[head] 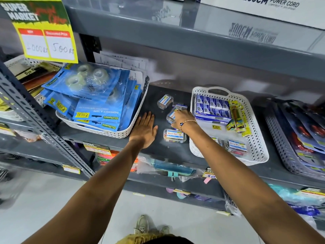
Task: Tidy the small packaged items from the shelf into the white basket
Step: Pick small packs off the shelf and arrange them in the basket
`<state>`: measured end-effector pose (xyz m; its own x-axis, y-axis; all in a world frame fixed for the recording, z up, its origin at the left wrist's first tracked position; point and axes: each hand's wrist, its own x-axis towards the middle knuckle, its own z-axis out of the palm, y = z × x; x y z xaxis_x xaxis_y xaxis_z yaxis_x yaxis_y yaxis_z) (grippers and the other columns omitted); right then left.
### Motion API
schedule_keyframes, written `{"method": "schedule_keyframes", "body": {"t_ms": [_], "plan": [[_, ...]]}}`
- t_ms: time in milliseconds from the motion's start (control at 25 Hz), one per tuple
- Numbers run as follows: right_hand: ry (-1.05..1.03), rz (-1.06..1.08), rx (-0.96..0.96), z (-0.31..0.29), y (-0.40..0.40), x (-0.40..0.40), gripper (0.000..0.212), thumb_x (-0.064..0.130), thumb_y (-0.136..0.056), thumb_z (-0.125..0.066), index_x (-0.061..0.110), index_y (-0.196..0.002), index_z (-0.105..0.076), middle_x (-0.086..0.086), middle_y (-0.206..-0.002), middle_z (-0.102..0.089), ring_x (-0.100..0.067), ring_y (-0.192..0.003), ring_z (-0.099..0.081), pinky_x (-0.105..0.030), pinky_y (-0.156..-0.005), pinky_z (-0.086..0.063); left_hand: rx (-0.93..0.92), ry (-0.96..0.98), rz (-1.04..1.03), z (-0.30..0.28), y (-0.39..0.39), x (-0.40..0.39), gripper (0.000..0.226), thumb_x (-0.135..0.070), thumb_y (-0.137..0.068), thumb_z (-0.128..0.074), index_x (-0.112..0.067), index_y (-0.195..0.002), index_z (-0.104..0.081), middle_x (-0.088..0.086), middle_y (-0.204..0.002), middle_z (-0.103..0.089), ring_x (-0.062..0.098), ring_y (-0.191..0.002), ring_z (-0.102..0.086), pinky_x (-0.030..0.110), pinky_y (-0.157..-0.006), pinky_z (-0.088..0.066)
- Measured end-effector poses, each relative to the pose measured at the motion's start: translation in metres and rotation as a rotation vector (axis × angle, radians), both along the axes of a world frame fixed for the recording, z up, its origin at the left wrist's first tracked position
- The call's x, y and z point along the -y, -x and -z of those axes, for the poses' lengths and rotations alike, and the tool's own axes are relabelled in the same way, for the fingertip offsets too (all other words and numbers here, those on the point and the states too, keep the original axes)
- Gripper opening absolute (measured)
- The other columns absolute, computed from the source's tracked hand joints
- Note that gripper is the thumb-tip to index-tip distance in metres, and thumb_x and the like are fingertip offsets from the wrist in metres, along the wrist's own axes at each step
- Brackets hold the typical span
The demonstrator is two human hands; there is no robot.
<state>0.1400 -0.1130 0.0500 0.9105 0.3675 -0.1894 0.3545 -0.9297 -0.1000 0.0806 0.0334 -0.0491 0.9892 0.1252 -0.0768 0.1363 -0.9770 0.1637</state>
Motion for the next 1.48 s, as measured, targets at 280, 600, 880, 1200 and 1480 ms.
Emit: {"method": "schedule_keyframes", "body": {"t_ms": [280, 600, 880, 1200, 1480], "plan": [[-0.673, 0.252, -0.167, -0.016, -0.011, 0.040, 0.028, 0.027, -0.086, -0.063, 0.003, -0.074, -0.071, -0.017, -0.079, -0.070, -0.027, -0.074, -0.064, -0.032, -0.075, -0.053, 0.004, -0.009, 0.011, -0.001, 0.002, 0.000, 0.060, -0.040, -0.101, -0.014, -0.011, -0.151, 0.002, 0.005, -0.162, 0.006, 0.019, -0.149, 0.007, 0.034, -0.121, 0.005], [-1.339, 0.497, -0.534, -0.002, -0.004, 0.104, 0.029, -0.008, -0.089, -0.053, 0.007, -0.113, -0.061, 0.001, -0.088, -0.062, -0.012, -0.087, -0.056, -0.019, -0.065, -0.052, -0.008, 0.018, 0.021, 0.001, 0.000, -0.002, 0.060, -0.040, -0.101, -0.013, -0.012, -0.152, 0.001, 0.004, -0.162, 0.006, 0.018, -0.149, 0.008, 0.036, -0.121, 0.004], [-1.408, 0.698, -0.370, 0.006, -0.016, 0.128, 0.024, -0.015, -0.082, -0.059, 0.008, -0.087, -0.062, -0.012, -0.090, -0.064, -0.026, -0.101, -0.057, -0.031, -0.083, -0.058, -0.007, -0.002, 0.023, 0.002, -0.002, -0.002, 0.060, -0.040, -0.101, -0.011, -0.012, -0.152, 0.003, 0.004, -0.162, 0.007, 0.019, -0.149, 0.008, 0.036, -0.122, 0.003], [-1.137, 0.810, 0.201, -0.005, -0.046, 0.141, 0.027, -0.003, -0.073, -0.074, 0.006, -0.097, -0.066, -0.013, -0.098, -0.073, -0.023, -0.072, -0.068, -0.032, -0.062, -0.061, 0.008, 0.014, 0.019, 0.003, -0.002, -0.003, 0.060, -0.041, -0.101, -0.012, -0.013, -0.152, 0.002, 0.004, -0.162, 0.007, 0.018, -0.149, 0.007, 0.036, -0.121, 0.003], [-1.272, 0.747, 0.060, 0.006, -0.048, 0.135, 0.021, -0.011, -0.081, -0.062, 0.006, -0.075, -0.073, -0.011, -0.089, -0.068, -0.027, -0.086, -0.062, -0.024, -0.071, -0.055, 0.021, 0.018, 0.013, 0.005, -0.003, -0.004, 0.061, -0.042, -0.100, -0.014, -0.013, -0.152, 0.000, 0.003, -0.162, 0.005, 0.018, -0.149, 0.006, 0.036, -0.122, 0.002]]}}
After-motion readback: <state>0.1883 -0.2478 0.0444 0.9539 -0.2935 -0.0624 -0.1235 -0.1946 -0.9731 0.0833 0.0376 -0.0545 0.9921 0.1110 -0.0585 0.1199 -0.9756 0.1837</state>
